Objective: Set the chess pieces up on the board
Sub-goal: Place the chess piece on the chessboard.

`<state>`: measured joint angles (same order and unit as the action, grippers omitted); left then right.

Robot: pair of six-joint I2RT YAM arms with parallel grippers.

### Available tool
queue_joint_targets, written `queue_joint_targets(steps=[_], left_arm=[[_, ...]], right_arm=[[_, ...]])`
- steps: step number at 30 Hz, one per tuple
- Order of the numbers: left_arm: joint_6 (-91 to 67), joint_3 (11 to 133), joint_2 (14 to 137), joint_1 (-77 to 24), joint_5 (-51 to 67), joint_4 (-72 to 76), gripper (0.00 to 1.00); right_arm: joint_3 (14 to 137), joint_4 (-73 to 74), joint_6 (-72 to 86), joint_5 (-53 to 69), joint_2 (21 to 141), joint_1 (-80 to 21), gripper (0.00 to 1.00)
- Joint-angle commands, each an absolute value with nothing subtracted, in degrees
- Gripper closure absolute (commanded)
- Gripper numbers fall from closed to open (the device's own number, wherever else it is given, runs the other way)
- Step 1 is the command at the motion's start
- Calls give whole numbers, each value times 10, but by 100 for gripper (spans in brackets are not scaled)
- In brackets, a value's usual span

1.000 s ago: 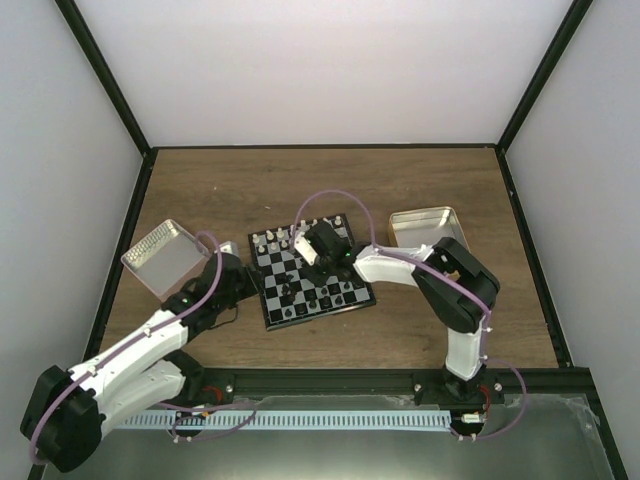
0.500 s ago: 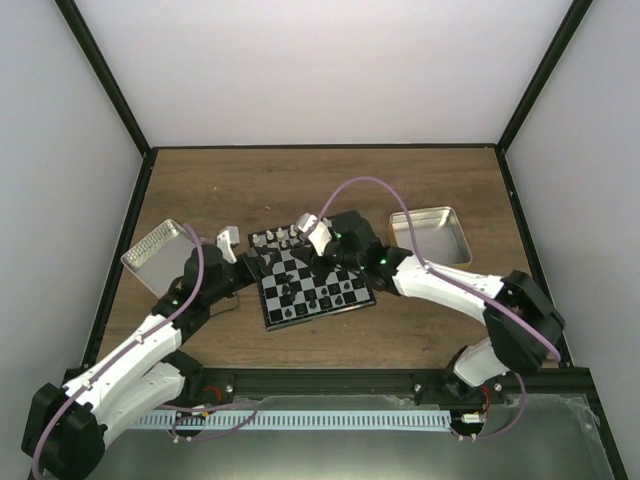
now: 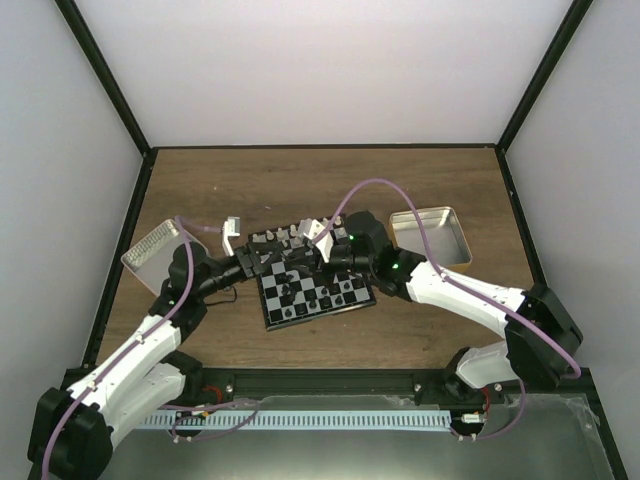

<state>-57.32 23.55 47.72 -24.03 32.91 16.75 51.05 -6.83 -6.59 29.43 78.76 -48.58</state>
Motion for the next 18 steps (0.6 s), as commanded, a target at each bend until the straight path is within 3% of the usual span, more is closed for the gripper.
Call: queue_joint_targets(steps=[1,8,11,14,18], left_arm=[[-577,230,481,-237,391,209,55],[-562,229,490,-237,407,191,68],[-561,228,490,-237,408,193,79],[-554,231,490,-237,401,189,84],[-537,232,489,-237,388,179,91]], right_arm=[[508,-81,-64,309,780,-489,90],[509,-85,-61,301,779,-489,90],[509,-83,-61,300,780,-489,90],[507,-82,-60,300,781,-489,90],[509,-70,-59,305,786,-489,80]])
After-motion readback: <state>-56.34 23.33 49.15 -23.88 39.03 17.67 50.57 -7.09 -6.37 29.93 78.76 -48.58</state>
